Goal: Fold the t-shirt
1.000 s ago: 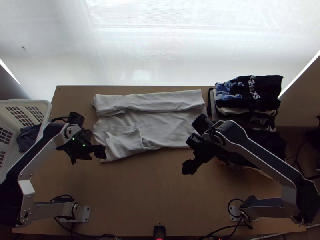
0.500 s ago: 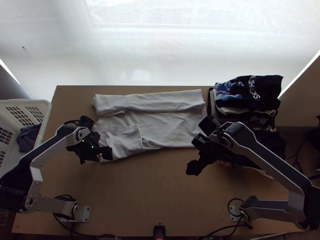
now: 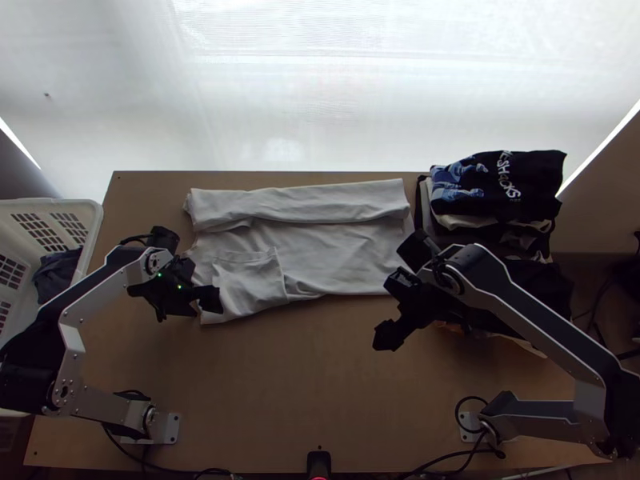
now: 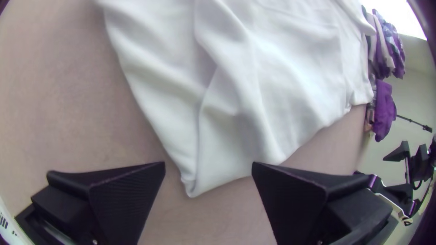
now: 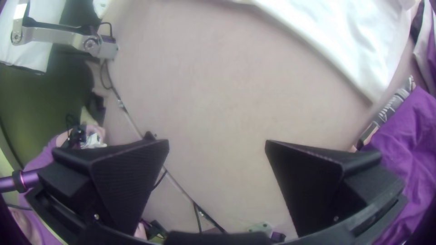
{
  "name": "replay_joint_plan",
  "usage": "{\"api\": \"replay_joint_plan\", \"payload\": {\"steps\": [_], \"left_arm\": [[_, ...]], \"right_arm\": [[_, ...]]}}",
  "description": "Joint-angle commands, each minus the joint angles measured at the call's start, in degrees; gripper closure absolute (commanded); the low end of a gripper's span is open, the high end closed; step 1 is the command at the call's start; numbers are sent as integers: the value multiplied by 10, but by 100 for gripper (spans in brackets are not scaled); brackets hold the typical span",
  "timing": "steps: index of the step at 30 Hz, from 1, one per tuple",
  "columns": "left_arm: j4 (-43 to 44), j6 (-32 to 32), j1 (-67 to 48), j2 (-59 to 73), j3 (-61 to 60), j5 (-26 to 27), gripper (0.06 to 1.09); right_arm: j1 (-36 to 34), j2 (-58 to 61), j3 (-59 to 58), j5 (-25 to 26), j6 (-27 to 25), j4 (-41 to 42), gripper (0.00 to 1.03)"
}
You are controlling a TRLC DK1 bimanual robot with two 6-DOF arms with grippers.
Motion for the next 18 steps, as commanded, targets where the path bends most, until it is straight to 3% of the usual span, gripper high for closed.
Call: {"api": "replay_joint_plan", "payload": {"steps": [1, 3, 4, 5, 10, 14, 18], "left_arm": [[6, -4, 11, 4, 11, 42, 36], [13, -21, 12, 8, 11, 42, 68], [15, -30, 13, 8, 10, 42, 92], [28, -48, 20, 6, 9, 42, 106], [24, -48, 24, -9, 0, 58, 105], [15, -38, 26, -19, -2, 67, 105], [3, -26, 34, -27, 1, 67, 105]], "right_arm": [[-1, 11, 9, 0, -4, 0, 5], [-4, 11, 11, 0, -5, 0, 5], [-10, 11, 12, 0, -5, 0, 5], [-17, 11, 13, 0, -9, 0, 5], [-86, 32, 19, 3, -18, 10, 5], [-169, 84, 24, 55, 21, 68, 5], [-187, 112, 25, 62, 30, 103, 5]]}}
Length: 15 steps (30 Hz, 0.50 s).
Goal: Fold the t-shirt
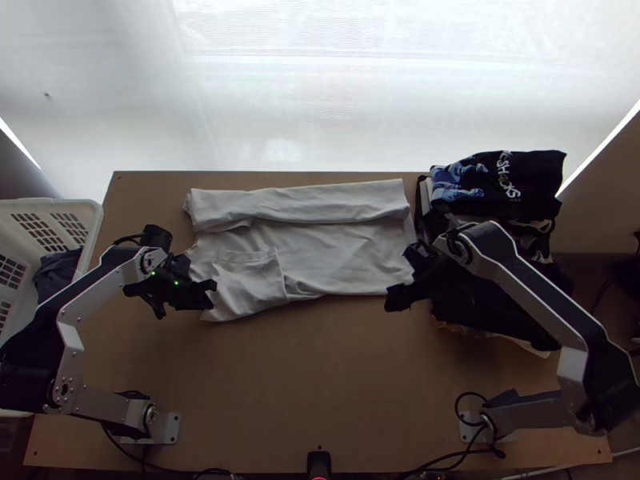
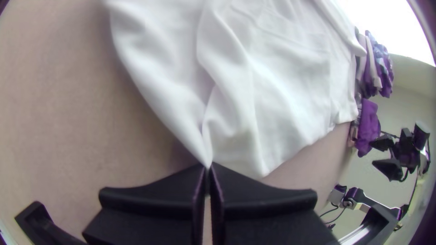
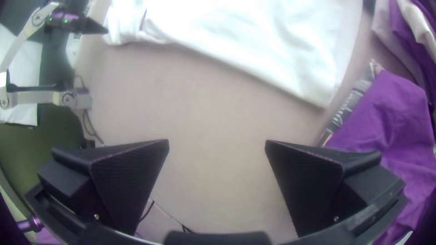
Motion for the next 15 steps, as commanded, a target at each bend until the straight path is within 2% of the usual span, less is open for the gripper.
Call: {"api": "replay_joint_plan", "payload": {"steps": [1, 6, 15], "left_arm": [[-19, 16, 12, -14, 3, 8, 105], [-29, 38, 34, -13, 10, 8, 105], [-53, 76, 84, -1, 37, 7, 105]], "right_arm": [[-63, 58, 8, 30, 24, 58, 5], [-69, 100, 17, 52, 41, 99, 5], [-69, 138, 10, 83, 41, 115, 5]]}}
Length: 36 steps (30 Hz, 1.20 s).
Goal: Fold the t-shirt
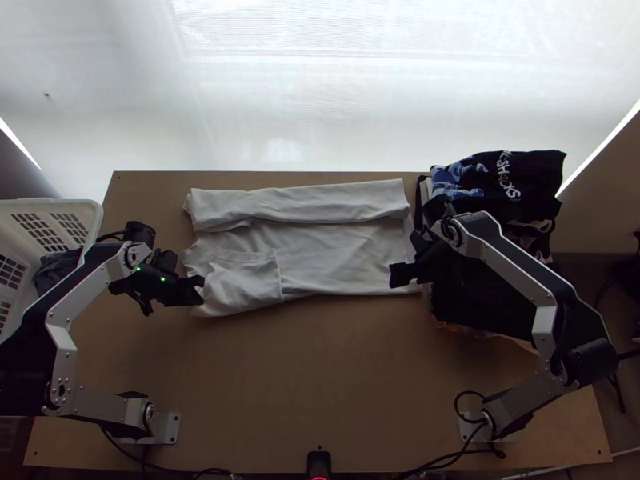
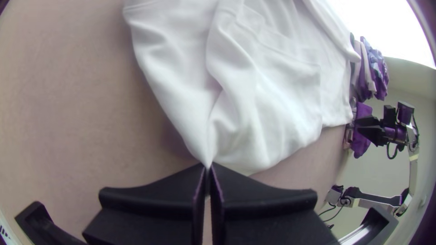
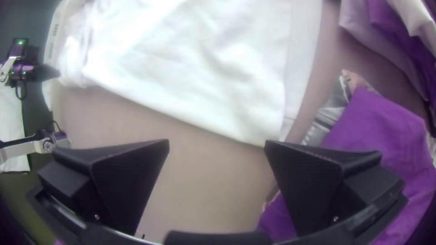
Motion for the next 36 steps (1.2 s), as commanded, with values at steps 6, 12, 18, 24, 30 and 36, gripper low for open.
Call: {"api": "replay_joint_plan", "payload": {"steps": [6, 12, 18, 24, 30, 36], "left_arm": [[-21, 40, 59, 18, 24, 0, 105], [-27, 45, 70, 29, 30, 0, 105], [-28, 45, 71, 31, 30, 0, 105], [-30, 44, 69, 36, 28, 0, 105], [-30, 43, 66, 36, 26, 0, 105], [-30, 42, 65, 36, 22, 0, 105]], "right_arm": [[-5, 29, -20, 34, 1, 20, 5], [2, 29, -23, 39, 1, 20, 7], [16, 28, -28, 41, 3, 19, 10], [38, 36, -36, 42, 4, 26, 11], [40, 51, -21, 42, 6, 42, 16], [49, 63, -9, 64, 7, 54, 31]]}}
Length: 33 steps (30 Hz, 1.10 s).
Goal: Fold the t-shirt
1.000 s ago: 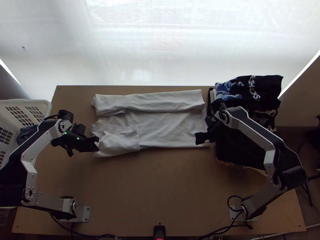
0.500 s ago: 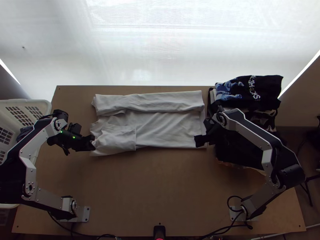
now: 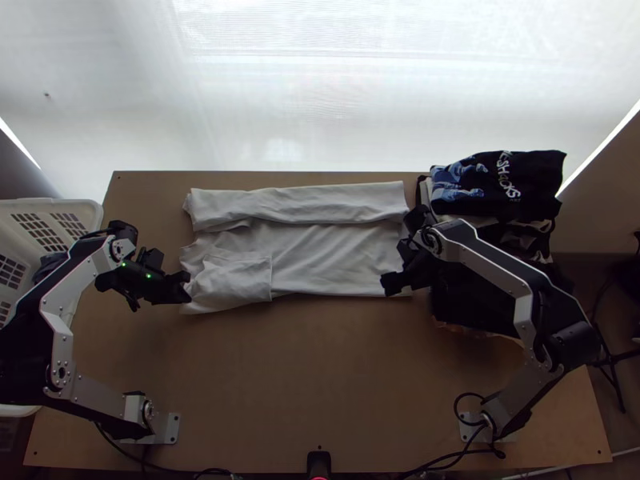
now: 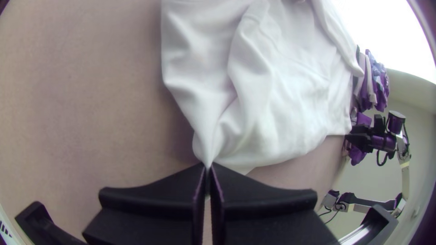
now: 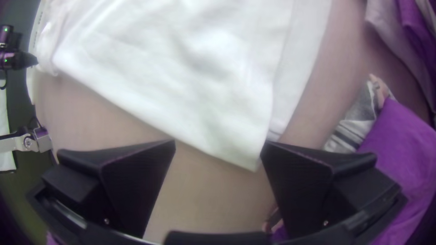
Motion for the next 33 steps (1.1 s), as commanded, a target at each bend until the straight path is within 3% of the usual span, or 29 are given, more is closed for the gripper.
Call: {"api": "replay_joint_plan", "payload": {"steps": [1, 4, 11, 17, 23, 33], "left_arm": [[0, -2, -2, -1, -4, 0, 105], [0, 0, 1, -4, -4, 0, 105], [-28, 0, 10, -11, 5, 0, 105], [-80, 14, 17, -42, 19, 0, 105], [-144, 21, 17, -48, 80, 0, 105], [-154, -11, -19, 20, 227, 0, 105]], "right_arm": [[14, 12, 7, 37, 1, 18, 46], [21, 6, -8, 87, -6, 41, 100], [20, -43, -54, 134, -6, 18, 100], [17, -106, -59, 137, -6, -22, 100], [23, -138, 10, 136, -1, -53, 100], [17, -84, 128, 137, -2, -66, 100]]}}
